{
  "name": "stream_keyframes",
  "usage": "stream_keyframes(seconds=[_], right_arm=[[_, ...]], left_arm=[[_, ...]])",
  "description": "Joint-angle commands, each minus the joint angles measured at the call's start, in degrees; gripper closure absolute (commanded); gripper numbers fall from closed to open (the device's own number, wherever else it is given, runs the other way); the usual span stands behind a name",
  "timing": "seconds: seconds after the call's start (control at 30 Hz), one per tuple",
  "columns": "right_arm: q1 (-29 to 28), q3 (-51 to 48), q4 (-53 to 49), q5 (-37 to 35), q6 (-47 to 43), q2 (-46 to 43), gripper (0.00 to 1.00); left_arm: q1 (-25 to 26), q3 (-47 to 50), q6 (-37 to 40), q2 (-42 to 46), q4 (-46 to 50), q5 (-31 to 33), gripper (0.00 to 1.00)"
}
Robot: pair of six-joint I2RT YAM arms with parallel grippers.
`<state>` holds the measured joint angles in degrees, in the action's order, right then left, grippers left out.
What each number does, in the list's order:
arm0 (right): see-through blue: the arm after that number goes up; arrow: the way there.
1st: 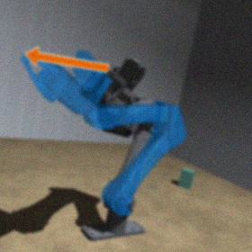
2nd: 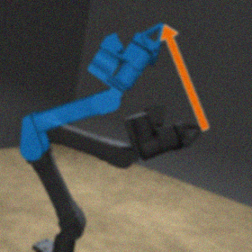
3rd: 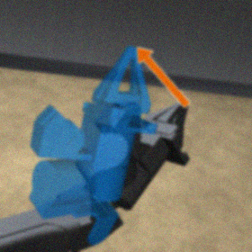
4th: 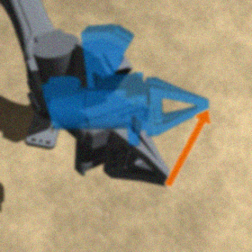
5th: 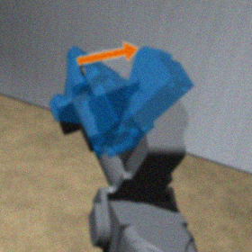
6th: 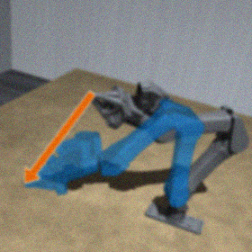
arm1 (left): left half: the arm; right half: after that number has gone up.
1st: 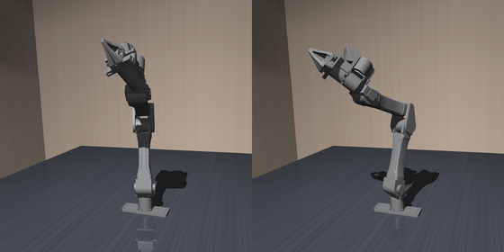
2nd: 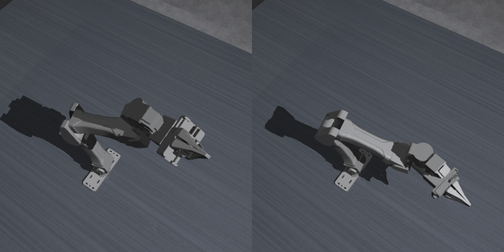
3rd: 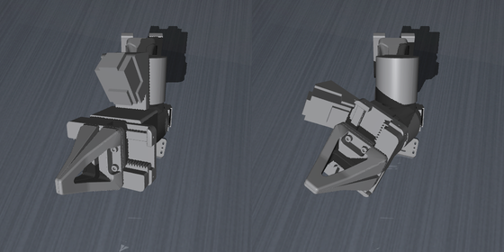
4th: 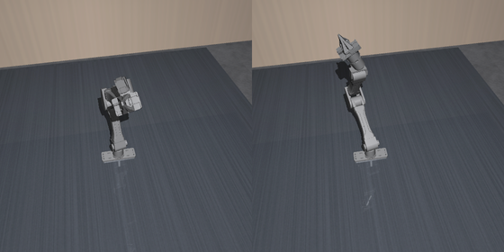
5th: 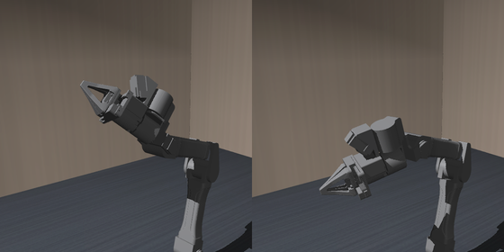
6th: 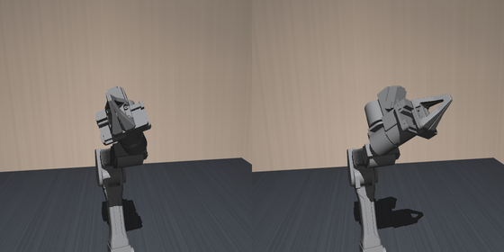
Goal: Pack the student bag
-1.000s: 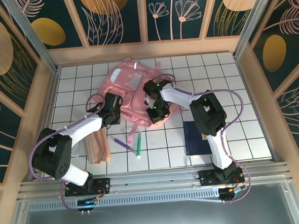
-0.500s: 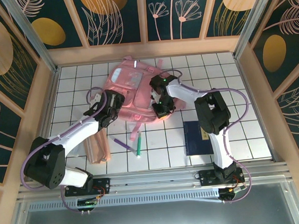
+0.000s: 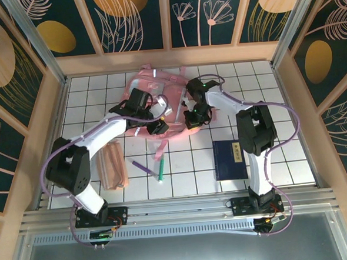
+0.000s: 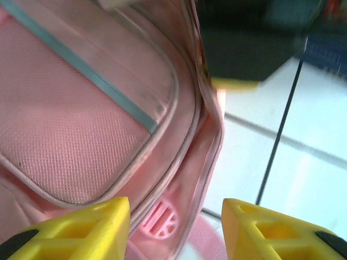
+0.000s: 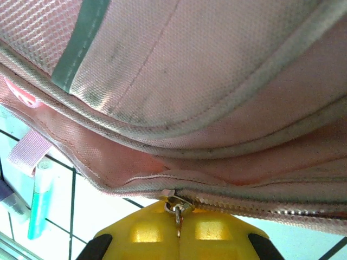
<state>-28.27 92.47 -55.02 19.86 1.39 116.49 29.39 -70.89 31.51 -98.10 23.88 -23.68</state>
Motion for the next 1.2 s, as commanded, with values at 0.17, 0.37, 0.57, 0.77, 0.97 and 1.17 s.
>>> stream_keyframes(seconds=[0.17, 0.37, 0.57, 0.77, 0.97, 1.17], right_arm=[[1.82, -1.32, 1.41, 1.85, -1.39, -3.52, 1.0], [2.33, -1.48, 1.59, 1.74, -1.33, -3.76, 1.0], [2.64, -1.9, 1.77, 1.93, -1.39, -4.02, 1.0], [3.2, -2.03, 1.89, 2.02, -1.51, -4.34, 1.0], [3.33, -2.01, 1.85, 0.35, -1.45, -4.34, 1.0], [3.26, -3.78, 1.52, -5.05, -3.76, -5.49, 1.0]], left_arm=[[-0.03, -4.82, 32.39, -6.53, 9.41, 6.0, 0.51], [0.58, 0.02, 34.61, -7.62, -2.61, 15.39, 0.59], [0.63, 3.28, 34.09, -9.02, -10.66, 20.68, 0.69], [0.67, 5.43, 33.0, -9.33, -13.95, 21.05, 0.65], [1.11, 0.68, 24.62, -11.27, -14.05, 22.8, 0.94], [1.86, -13.03, 3.01, -12.15, -8.52, 28.31, 1.0]])
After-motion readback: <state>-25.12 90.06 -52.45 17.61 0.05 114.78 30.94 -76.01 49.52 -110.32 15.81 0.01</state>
